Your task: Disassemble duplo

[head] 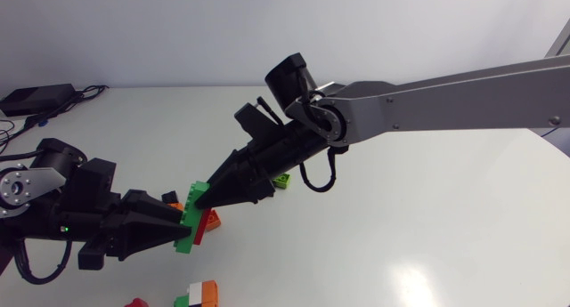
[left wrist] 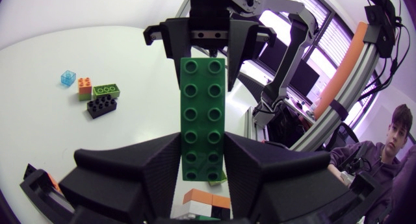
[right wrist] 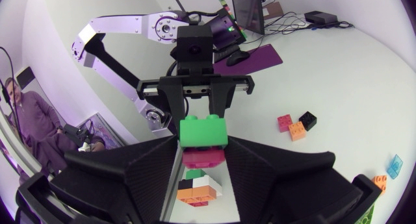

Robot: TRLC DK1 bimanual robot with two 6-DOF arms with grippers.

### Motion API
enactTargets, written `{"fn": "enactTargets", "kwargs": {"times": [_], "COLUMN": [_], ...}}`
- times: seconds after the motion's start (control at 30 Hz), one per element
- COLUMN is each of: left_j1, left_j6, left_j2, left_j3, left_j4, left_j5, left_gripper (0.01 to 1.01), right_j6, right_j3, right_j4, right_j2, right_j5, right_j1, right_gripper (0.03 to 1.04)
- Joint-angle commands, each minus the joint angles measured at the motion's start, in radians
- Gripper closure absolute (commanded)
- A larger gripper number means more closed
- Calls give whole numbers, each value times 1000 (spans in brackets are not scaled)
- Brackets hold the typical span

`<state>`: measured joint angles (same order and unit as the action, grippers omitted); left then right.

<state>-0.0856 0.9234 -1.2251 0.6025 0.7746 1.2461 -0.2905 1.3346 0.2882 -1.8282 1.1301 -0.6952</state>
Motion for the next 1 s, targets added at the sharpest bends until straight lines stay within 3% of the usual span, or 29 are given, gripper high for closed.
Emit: {"fn": "enactTargets", "kwargs": {"times": [0.0,0.47,0.57,0.97], "left_j1": [-25,-72,-65,-31], "left_j6": [22,15,19,25], "left_j2": [-20,-25,-24,-22], "left_j3": [34,40,39,36], "left_j4": [6,9,18,40], "left_j5": [13,42,47,49], "left_gripper": [836,836,838,838], "right_j6": [30,-2,-10,-18], "right_j3": [11,-15,-17,-8], "right_j4": [8,6,8,6], "right_j2": [-20,1,1,-22], "right_j5": [7,11,14,17], "right_j1": [14,-4,-9,-24], "right_gripper": [349,351,446,452]}}
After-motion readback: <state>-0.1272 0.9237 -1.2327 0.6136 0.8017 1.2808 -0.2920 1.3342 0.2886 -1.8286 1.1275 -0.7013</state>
